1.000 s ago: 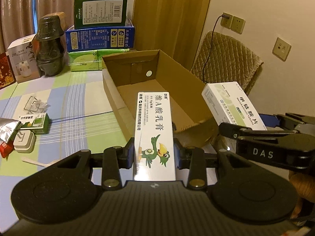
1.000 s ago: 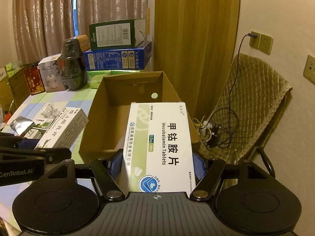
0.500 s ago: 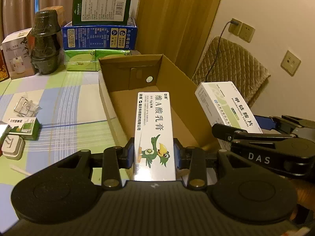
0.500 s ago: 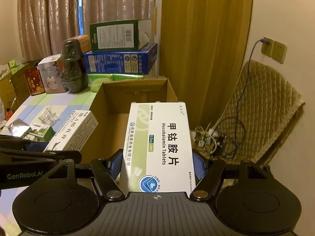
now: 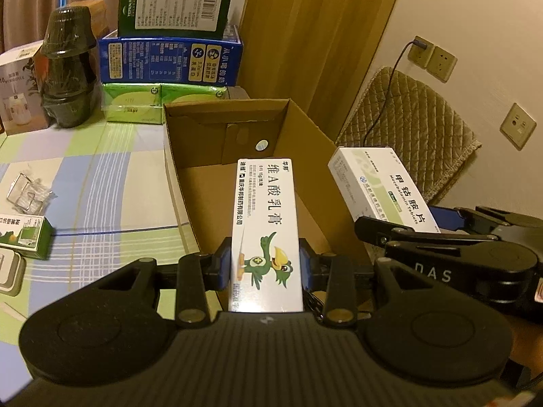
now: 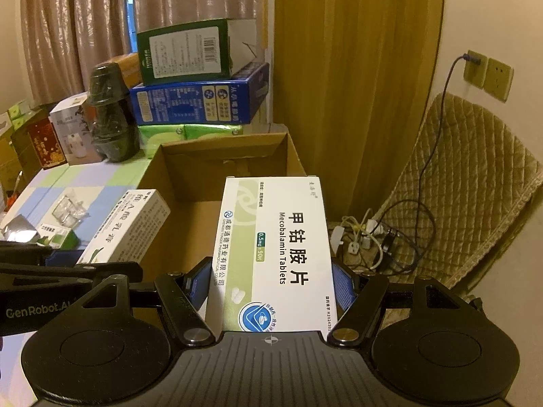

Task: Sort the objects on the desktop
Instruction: 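Open the left tool dropping the cream box while the right tool releases the tablet box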

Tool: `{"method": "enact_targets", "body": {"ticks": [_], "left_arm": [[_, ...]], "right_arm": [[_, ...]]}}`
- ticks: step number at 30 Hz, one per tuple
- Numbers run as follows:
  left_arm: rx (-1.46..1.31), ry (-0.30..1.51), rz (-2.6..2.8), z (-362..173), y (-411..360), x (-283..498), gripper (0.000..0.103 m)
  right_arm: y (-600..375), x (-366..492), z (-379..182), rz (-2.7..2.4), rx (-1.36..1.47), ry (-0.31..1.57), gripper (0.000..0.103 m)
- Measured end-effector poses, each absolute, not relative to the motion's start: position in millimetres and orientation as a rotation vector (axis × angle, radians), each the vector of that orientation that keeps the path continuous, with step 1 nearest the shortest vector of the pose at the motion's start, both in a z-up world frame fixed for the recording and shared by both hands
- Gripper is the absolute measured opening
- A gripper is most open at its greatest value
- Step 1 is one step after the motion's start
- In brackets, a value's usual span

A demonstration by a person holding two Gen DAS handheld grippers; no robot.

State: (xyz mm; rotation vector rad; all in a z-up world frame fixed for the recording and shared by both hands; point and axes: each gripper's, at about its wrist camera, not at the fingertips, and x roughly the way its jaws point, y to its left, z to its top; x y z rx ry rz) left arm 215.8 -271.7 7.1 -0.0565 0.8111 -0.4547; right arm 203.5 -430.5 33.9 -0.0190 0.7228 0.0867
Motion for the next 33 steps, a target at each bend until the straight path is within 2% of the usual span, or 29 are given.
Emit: {"method": "enact_targets", "body": {"ticks": [6, 9, 16, 18, 31, 33], "left_arm": [[-0.065, 0.811, -0.445, -1, -273, 226, 0.033], [-0.090, 0.814, -0.446, -2, -270, 230, 0.038], [-0.106, 0.786, -0.415, 6, -248, 225, 0.038], [-0.110, 0.786, -0.406, 7, -241, 223, 0.039], [-0.115, 0.808, -0.347, 4, -196, 180, 0.048], [-0.112, 0.814, -0.345, 4, -191, 171, 0.053]], "right_arm": [[-428, 213, 29, 0.091, -0.011, 0.734, 0.068], [-429, 216, 27, 0.093, 0.006, 0.738, 0.068], [-430, 217, 26, 0.104, 0.028, 0.710, 0.068], [-431, 217, 27, 0.103, 0.045, 0.708, 0.074], [-441, 156, 48, 0.077, 0.172, 0.670, 0.083], [-438, 143, 51, 0.079, 0.185, 0.670, 0.085]]}}
